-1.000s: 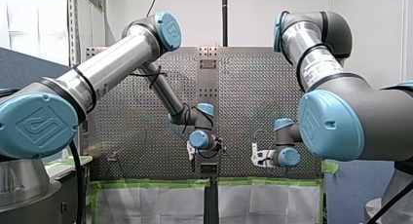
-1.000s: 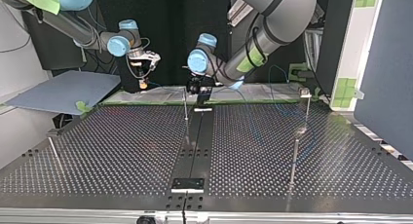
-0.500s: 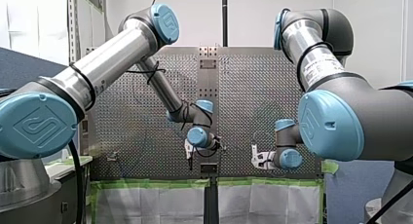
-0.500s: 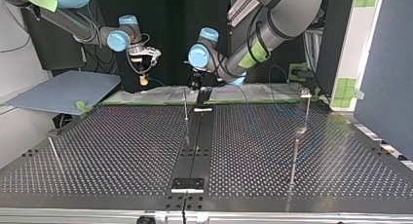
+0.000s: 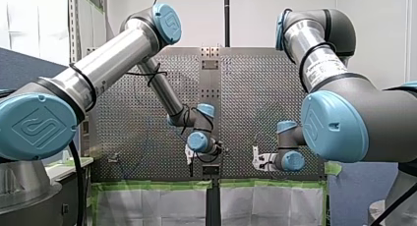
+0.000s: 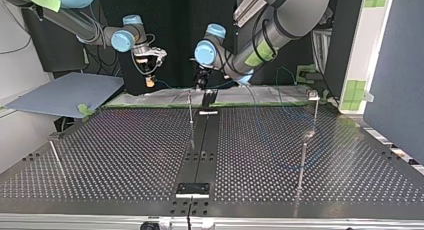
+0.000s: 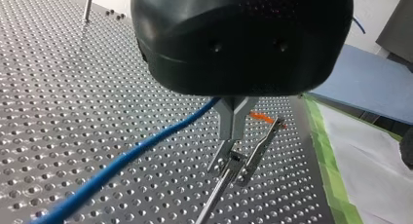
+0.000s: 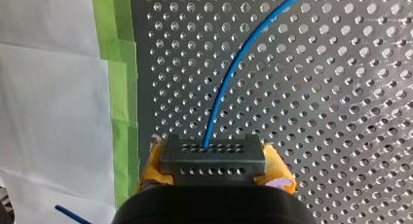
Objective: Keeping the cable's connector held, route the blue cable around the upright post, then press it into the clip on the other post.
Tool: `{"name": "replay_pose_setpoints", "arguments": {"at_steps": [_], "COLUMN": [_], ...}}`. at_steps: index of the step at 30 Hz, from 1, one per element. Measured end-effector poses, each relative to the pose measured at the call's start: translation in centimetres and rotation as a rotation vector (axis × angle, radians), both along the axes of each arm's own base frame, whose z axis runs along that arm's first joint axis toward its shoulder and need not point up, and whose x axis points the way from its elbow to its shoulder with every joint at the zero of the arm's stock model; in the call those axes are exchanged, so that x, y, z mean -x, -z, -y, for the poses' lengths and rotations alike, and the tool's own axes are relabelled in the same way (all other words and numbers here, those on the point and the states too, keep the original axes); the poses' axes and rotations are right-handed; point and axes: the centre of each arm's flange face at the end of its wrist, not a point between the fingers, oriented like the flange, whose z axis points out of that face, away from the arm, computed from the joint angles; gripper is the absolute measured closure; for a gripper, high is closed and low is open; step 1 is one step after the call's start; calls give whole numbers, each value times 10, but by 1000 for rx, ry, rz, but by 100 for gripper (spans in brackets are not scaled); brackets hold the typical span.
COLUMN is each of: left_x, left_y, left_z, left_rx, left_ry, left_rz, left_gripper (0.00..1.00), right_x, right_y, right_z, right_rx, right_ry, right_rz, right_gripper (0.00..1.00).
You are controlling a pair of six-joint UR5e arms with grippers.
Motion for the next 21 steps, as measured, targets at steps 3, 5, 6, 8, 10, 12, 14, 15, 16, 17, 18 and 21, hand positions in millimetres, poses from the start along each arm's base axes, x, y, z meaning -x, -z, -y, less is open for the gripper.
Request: {"name": "replay_pose_setpoints", "arguments": {"at_steps": [3, 5, 6, 8, 10, 12, 14, 15, 16, 17, 18, 21], "left_x": [2, 2, 2, 1, 1, 1, 2, 3, 4, 4, 5, 3], "left_y": [2, 3, 3, 3, 2, 4, 9, 14, 17, 20, 22, 24], "left_z": [1, 1, 2, 2, 3, 3, 3, 2, 2, 2, 1, 1], "left_rx": [7, 22, 30, 39, 44, 46, 39, 32, 26, 22, 17, 24], "left_ry": [2, 1, 1, 1, 1, 1, 2, 3, 4, 5, 7, 7], "left_rz": [5, 9, 12, 14, 16, 18, 14, 9, 6, 5, 4, 11], "left_gripper": [100, 100, 100, 100, 100, 100, 100, 100, 100, 100, 100, 100], "right_x": [0, 1, 1, 3, 5, 7, 9, 9, 10, 10, 11, 11], "right_y": [0, 2, 3, 9, 16, 22, 28, 29, 30, 31, 31, 31], "right_z": [0, 1, 1, 0, -1, -2, -3, -3, -2, -2, -1, 0], "right_rx": [0, 0, -1, -8, -14, -18, -22, -23, -23, -23, -23, -21], "right_ry": [2, 4, 5, 10, 12, 15, 17, 18, 20, 21, 22, 22], "right_rz": [8, 12, 13, 15, 15, 15, 15, 15, 15, 15, 15, 16], "right_gripper": [100, 100, 100, 100, 100, 100, 100, 100, 100, 100, 100, 100]}}
